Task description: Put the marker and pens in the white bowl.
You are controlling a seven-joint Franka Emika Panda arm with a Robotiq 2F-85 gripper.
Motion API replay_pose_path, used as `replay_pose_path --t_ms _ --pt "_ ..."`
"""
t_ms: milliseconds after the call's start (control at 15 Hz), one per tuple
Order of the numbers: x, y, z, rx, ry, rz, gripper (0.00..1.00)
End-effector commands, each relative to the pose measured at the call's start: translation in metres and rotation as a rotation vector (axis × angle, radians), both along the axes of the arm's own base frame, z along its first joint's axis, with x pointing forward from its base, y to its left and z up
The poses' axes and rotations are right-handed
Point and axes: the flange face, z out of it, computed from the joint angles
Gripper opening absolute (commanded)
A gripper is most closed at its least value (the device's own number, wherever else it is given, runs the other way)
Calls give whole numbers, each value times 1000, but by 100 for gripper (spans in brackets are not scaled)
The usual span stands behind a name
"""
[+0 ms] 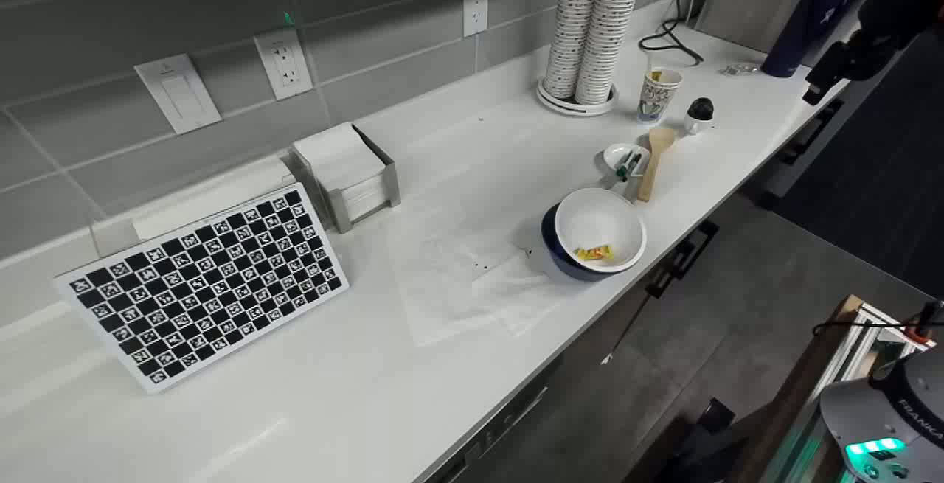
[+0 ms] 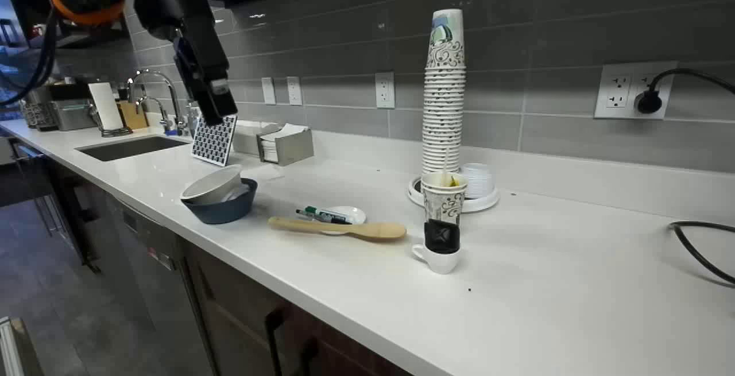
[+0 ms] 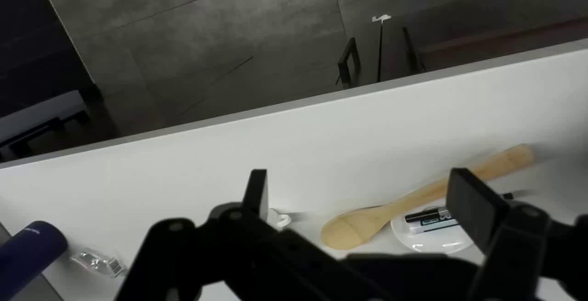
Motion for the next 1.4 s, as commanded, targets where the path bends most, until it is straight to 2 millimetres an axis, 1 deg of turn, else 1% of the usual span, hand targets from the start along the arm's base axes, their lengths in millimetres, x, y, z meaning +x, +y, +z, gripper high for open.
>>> replay_pose_path --t_ms 0,133,200,267,333,667,933,1000,1067,1133,1200,1333 --pt "0 0 1 0 1 0 100" --pt "11 8 -3 30 6 -7 100" --pt "19 13 -5 53 6 -38 100" --pt "32 19 -10 110 10 -96 100" --pt "42 24 -15 113 14 -163 100" --pt "109 38 -57 217 33 -406 100" --pt "159 41 -92 315 26 -592 100" --pt "168 43 -98 345 29 -622 100" --pt "174 47 -94 361 15 -570 100" --pt "152 43 -97 313 31 -560 100" --pt "162 45 -100 325 31 -560 100" --pt "171 47 -101 333 31 -558 100"
